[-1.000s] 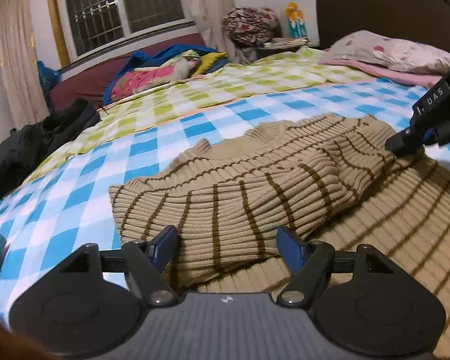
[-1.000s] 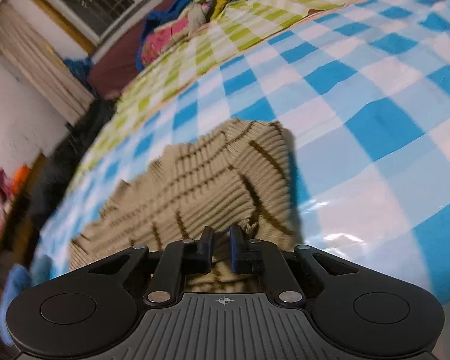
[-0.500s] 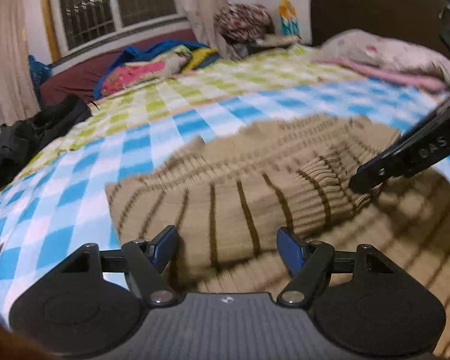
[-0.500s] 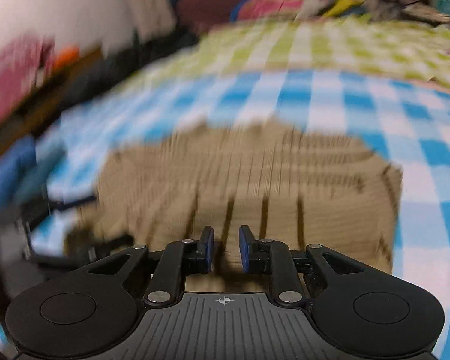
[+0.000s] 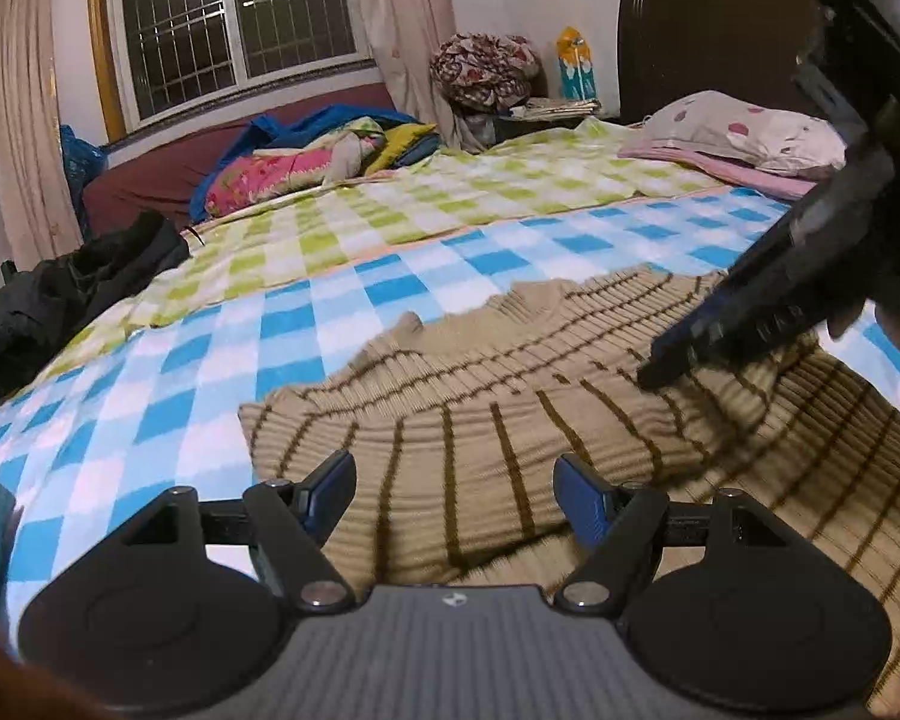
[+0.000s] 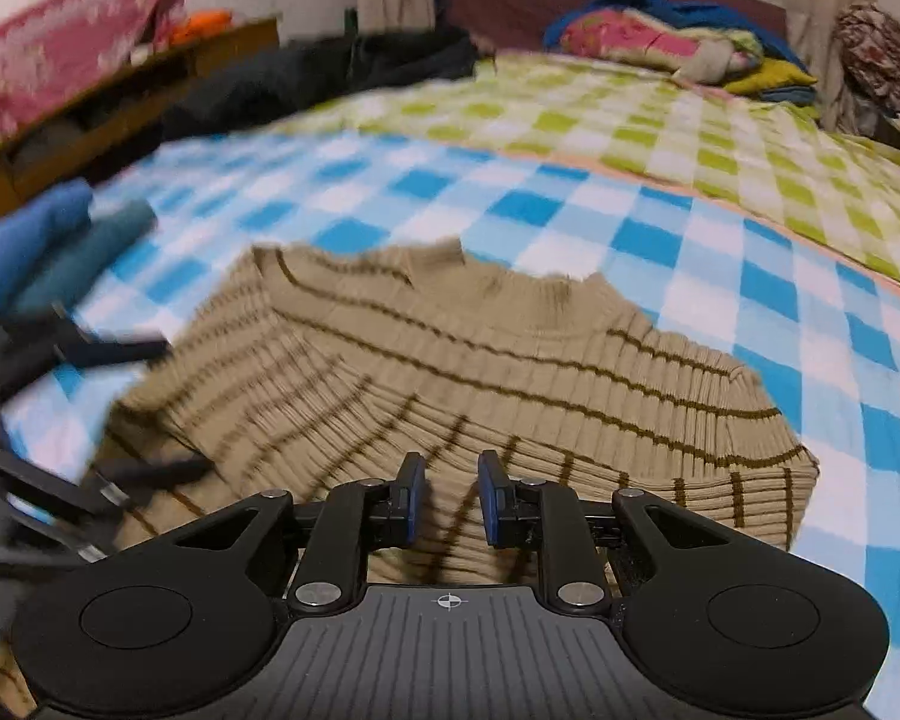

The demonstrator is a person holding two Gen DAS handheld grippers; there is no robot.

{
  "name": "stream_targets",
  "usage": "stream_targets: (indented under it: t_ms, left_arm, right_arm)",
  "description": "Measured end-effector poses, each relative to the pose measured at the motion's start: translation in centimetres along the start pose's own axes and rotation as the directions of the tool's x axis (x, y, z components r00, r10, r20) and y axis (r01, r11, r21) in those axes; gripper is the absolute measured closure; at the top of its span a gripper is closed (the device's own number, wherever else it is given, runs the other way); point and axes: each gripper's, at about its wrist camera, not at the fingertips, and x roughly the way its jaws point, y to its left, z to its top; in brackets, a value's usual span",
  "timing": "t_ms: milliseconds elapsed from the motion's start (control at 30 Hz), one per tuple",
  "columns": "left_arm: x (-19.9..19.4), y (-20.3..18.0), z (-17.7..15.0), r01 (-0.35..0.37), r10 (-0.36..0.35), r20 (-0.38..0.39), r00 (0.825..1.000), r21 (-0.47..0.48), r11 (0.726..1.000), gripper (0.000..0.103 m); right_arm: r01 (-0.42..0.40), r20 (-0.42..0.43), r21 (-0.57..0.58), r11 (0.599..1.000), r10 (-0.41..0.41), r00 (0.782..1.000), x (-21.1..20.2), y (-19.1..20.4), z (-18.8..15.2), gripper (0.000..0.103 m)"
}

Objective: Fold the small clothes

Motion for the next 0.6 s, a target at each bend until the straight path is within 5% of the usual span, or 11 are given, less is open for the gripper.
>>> stream_targets:
  t_ms: [100, 300, 367, 433, 600]
  left_arm:
    - [1.0, 0.2, 0.1, -0.007, 0.007, -0.013, 1.0, 0.001, 1.0, 0.025]
    - [1.6, -0.1, -0.2, -0.003, 0.003, -0.023, 1.0, 0.002, 1.0, 0.025]
    - [1.6, 0.0, -0.3, -0.004, 0.004, -0.025, 1.0, 0.006, 1.0, 0.025]
    - [1.7, 0.0, -0.3, -0.003, 0.003, -0.025, 1.0, 0.01, 1.0, 0.025]
    - [1.3, 0.3, 0.3, -0.014, 0.014, 0.01, 1.0, 0.003, 1.0, 0.025]
  right_arm:
    - [-0.03, -0.01, -0.063, 0.998, 0.029, 1.0, 0.2, 0.2, 0.1, 0.067]
    - [-0.052, -0.058, -0.068, 0.996, 0.048, 0.997, 2.2, -0.3, 0.5, 0.065]
    - [-0.049, -0.047, -0.072, 0.996, 0.046, 0.998, 1.9, 0.0, 0.3, 0.07]
    - [-0.034, -0.037, -0.088, 0.996, 0.03, 0.999, 1.4, 0.4, 0.2, 0.093]
    - [0.009, 0.028, -0.073, 0.997, -0.007, 1.0, -0.2, 0.2, 1.3, 0.101]
